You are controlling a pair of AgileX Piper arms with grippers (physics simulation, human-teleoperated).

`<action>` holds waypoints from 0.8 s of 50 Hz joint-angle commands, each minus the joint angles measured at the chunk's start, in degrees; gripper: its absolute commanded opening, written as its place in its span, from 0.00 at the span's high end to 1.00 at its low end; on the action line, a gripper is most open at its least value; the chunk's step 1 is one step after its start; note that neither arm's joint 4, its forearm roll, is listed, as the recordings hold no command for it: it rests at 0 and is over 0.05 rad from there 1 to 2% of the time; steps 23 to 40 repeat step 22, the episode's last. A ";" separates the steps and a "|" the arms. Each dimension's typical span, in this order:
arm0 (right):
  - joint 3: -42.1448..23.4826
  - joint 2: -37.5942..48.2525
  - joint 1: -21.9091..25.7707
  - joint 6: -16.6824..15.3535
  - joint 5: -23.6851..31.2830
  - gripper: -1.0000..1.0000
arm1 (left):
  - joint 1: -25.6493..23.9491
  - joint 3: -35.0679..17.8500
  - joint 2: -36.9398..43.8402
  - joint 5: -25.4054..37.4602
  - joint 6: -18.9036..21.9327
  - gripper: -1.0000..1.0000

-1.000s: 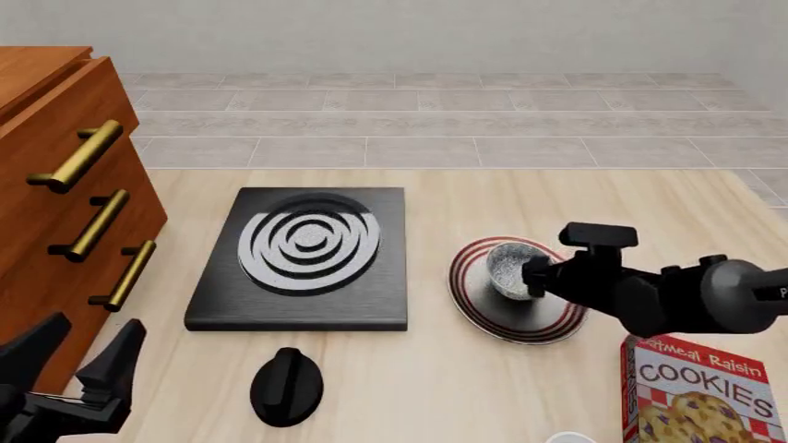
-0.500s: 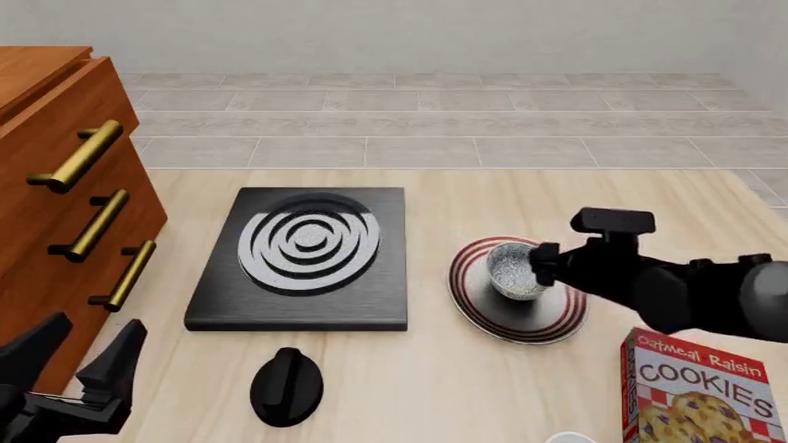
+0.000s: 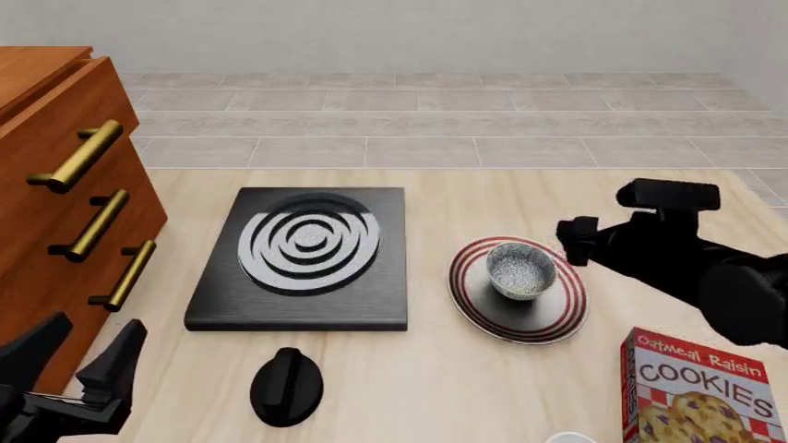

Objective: Pick the akita bowl on the stove and place it on the plate.

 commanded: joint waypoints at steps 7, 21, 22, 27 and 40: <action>0.46 -15.69 0.33 -1.53 9.93 0.00 | -0.27 0.00 0.13 -0.08 -0.01 0.00; 5.67 -26.47 1.02 -0.09 13.29 0.00 | -0.50 0.00 0.55 -0.33 0.02 0.00; 6.04 -27.47 1.12 -0.49 13.60 0.00 | -0.52 0.00 0.62 -0.38 0.03 0.00; 6.04 -27.47 1.12 -0.49 13.60 0.00 | -0.52 0.00 0.62 -0.38 0.03 0.00; 6.04 -27.47 1.12 -0.49 13.60 0.00 | -0.52 0.00 0.62 -0.38 0.03 0.00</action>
